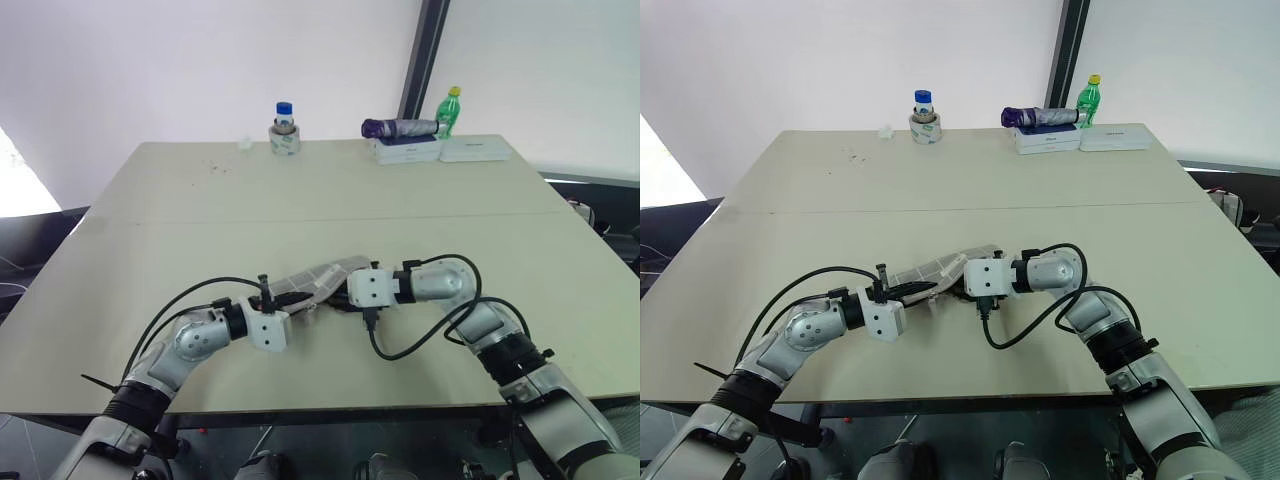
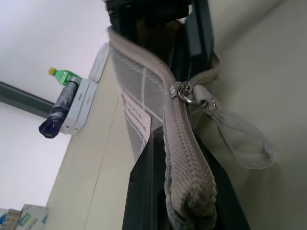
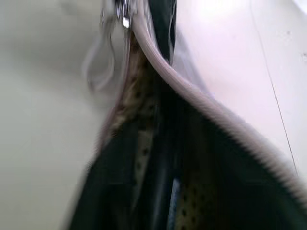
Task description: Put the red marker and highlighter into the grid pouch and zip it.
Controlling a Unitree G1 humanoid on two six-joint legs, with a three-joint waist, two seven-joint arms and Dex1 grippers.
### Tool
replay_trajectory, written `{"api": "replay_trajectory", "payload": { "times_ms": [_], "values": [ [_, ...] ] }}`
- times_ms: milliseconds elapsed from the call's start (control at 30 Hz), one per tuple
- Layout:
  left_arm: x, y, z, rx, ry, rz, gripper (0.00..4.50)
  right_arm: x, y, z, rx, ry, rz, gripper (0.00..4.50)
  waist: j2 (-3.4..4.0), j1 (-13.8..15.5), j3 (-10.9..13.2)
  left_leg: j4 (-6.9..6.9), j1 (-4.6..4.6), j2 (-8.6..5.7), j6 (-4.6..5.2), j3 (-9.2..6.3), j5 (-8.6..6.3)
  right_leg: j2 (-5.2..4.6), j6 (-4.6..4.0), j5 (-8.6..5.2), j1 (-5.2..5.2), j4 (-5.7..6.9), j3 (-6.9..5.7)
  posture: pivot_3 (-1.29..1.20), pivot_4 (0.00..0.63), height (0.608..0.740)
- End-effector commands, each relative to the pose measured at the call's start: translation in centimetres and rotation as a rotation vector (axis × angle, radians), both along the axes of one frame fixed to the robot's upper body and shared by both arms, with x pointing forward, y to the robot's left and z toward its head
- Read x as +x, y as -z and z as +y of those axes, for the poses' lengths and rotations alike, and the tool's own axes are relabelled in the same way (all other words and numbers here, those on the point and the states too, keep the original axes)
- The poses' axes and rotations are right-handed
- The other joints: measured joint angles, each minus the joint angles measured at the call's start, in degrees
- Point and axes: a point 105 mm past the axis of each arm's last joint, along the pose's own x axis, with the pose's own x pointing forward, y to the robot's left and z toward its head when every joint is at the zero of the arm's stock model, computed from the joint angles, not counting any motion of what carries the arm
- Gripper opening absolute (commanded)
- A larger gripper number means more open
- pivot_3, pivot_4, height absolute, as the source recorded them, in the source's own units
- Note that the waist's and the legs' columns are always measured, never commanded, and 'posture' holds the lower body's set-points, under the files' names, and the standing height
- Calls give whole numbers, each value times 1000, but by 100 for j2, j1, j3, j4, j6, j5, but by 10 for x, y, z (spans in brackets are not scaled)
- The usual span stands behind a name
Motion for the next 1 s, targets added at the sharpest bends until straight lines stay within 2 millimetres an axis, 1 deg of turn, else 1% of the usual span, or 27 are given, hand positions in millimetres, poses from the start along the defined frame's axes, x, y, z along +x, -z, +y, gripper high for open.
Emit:
{"api": "replay_trajectory", "payload": {
  "times_ms": [33,67,233,367,467,533,567,633,800,833,900,1000],
  "values": [
    [0,-14,3,-42,4,-40,0,-5,-28,0,90,-19,-57,4366,0,7,0,0,0,0,0,0,0,0,0,0,0,0,0,0,150,740],
    [0,-14,2,-44,3,-40,0,-8,-30,-1,94,-21,-60,4440,0,8,0,0,0,1,0,-1,0,-1,0,0,0,0,0,0,150,740],
    [-1,-13,-3,-64,8,-29,0,-16,-34,-15,110,12,-44,4440,0,19,0,2,0,1,1,-4,-1,-3,0,0,2,0,0,0,150,740],
    [-1,-12,-4,-70,11,-24,0,-13,-44,-27,159,77,-38,4440,0,7,0,2,0,1,1,-6,-1,-2,0,0,2,0,0,0,150,740],
    [0,-12,-4,-66,13,-26,0,-12,-55,-31,235,114,-28,4440,0,8,0,1,0,1,1,-6,-1,-1,0,0,2,1,0,0,150,740],
    [1,-13,-4,-66,15,-27,0,-10,-61,-34,252,139,-65,4440,0,7,0,2,0,1,1,-6,-1,-1,0,0,2,1,0,0,150,740],
    [2,-14,-3,-72,13,-27,0,-7,-58,-39,201,158,-123,4440,0,7,0,2,0,1,1,-6,-1,-1,0,0,2,0,0,0,150,740],
    [3,-15,-3,-78,11,-26,0,-5,-50,-43,136,163,-181,4440,0,15,0,2,0,1,1,-5,-1,-1,0,0,2,0,0,0,150,740],
    [3,-15,-5,-78,18,-26,0,-5,-39,-42,77,139,-217,4440,0,5,0,2,1,-1,0,-4,0,-1,0,0,2,1,0,0,150,740],
    [3,-15,-5,-79,17,-26,0,-6,-37,-42,85,136,-197,4440,0,4,0,2,1,-1,0,-4,0,0,0,0,2,1,0,0,150,740],
    [4,-15,-4,-83,12,-24,0,-12,-37,-43,164,149,-84,4440,0,12,0,2,1,-1,0,-4,0,0,0,0,3,0,0,0,150,740],
    [3,-14,-3,-80,7,-21,0,-19,-46,-44,243,126,-14,4440,0,13,0,4,0,-1,1,-5,0,-1,0,0,4,0,0,0,150,740]
  ]
}}
